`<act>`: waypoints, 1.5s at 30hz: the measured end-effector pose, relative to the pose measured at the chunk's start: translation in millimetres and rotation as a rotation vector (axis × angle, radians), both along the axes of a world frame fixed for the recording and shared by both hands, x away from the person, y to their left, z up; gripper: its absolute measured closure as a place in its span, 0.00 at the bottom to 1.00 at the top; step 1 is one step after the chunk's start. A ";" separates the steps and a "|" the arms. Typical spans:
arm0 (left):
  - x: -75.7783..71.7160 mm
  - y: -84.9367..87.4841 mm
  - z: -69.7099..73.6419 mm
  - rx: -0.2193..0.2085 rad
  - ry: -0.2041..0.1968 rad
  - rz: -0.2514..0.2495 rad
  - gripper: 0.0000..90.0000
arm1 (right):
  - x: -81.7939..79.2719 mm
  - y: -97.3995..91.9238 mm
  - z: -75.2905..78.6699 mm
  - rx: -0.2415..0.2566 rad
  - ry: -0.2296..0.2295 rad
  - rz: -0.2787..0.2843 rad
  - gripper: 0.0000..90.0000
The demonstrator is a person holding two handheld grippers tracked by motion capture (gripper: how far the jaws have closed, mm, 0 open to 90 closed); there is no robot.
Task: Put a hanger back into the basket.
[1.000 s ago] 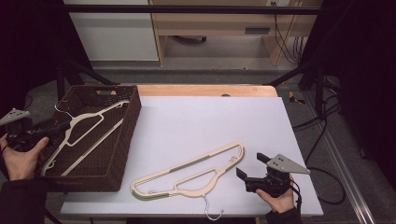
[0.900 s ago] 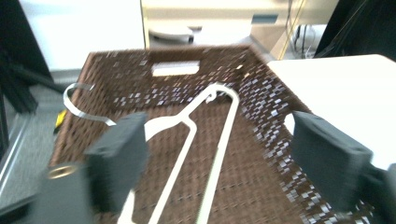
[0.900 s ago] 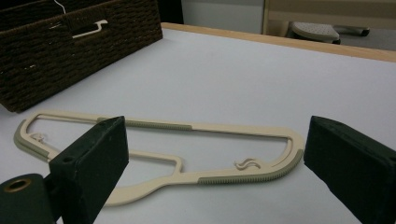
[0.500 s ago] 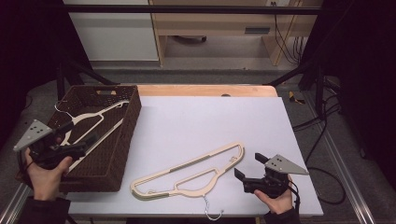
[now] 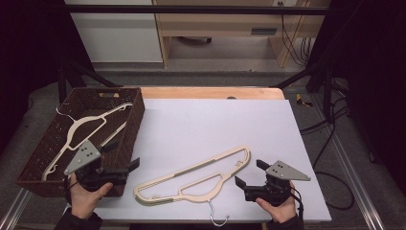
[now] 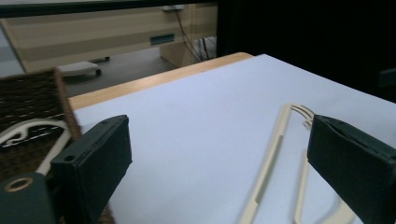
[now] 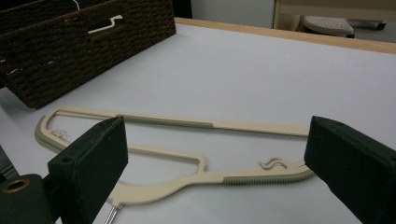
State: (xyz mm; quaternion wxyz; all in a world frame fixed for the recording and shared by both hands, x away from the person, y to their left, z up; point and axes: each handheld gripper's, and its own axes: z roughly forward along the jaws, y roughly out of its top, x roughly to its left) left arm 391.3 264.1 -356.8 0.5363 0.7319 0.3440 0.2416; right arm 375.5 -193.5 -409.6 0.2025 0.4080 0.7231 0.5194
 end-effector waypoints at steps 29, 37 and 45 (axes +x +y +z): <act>-5.3 -35.4 -56.1 0.028 0.113 -0.130 0.07 | -21.0 71.7 -52.4 -0.137 0.230 0.156 0.33; -5.2 -37.8 -59.2 0.034 0.115 -0.138 0.07 | -21.0 85.1 -65.3 -0.193 0.285 0.140 0.55; -4.4 -40.5 -62.6 0.042 0.128 -0.154 0.07 | -23.0 92.9 -69.0 -0.245 0.303 0.135 0.79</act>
